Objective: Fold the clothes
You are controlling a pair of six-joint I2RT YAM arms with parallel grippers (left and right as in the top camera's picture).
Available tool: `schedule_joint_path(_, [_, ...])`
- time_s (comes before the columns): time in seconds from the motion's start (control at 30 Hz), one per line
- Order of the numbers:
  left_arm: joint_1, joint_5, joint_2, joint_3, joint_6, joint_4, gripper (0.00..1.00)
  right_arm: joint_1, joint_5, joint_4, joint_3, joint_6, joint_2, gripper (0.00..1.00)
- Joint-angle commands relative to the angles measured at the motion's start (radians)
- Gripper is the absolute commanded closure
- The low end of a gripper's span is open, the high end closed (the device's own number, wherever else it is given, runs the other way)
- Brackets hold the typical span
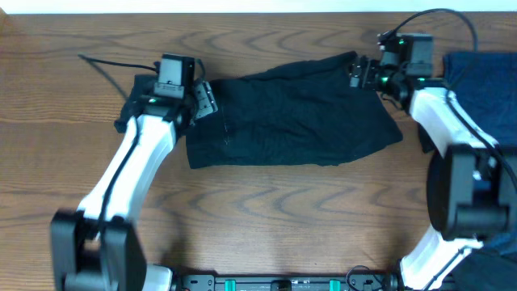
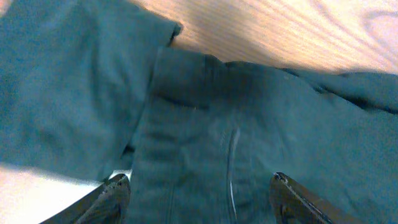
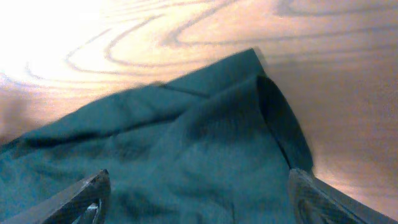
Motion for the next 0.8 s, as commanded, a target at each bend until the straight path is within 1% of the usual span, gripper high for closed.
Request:
schedule_joint_path(0.0, [0.005, 0.008, -0.059, 0.027, 0.024, -0.081, 0.34, -0.016, -0.014, -0.102, 0.018, -0.022, -0.120, 0.29])
schedule_joint_path(0.03, [0.005, 0.008, -0.060, 0.027, 0.024, -0.119, 0.42, -0.016, -0.011, -0.156, 0.018, -0.043, -0.137, 0.50])
schedule_joint_path(0.07, [0.005, 0.008, -0.058, 0.025, 0.024, -0.144, 0.57, -0.016, -0.011, -0.193, 0.018, -0.064, -0.146, 0.69])
schedule_joint_path(0.1, [0.005, 0.008, -0.053, 0.016, 0.024, -0.158, 0.78, -0.015, -0.011, -0.239, 0.018, -0.082, -0.151, 0.88])
schedule_joint_path(0.13, [0.005, 0.008, -0.048, 0.004, 0.024, -0.163, 0.94, -0.013, -0.011, -0.273, 0.017, -0.090, -0.151, 0.99])
schedule_joint_path(0.2, [0.005, 0.008, -0.029, -0.025, 0.024, -0.160, 0.94, -0.012, 0.003, -0.331, 0.013, -0.089, -0.137, 0.99])
schedule_joint_path(0.27, [0.005, 0.010, 0.000, -0.044, 0.018, -0.159, 0.94, -0.012, 0.020, -0.354, 0.000, -0.089, -0.116, 0.99])
schedule_joint_path(0.47, [-0.010, 0.092, 0.090, -0.062, 0.013, -0.110, 0.94, -0.012, 0.048, -0.321, -0.046, -0.089, -0.003, 0.99])
schedule_joint_path(0.6, [-0.039, 0.099, 0.160, -0.062, 0.013, -0.069, 0.94, -0.013, 0.058, -0.288, -0.050, -0.089, 0.064, 0.99])
schedule_joint_path(0.77, [-0.076, 0.099, 0.252, -0.062, 0.013, -0.060, 0.94, -0.013, 0.094, -0.305, -0.050, -0.089, 0.109, 0.99])
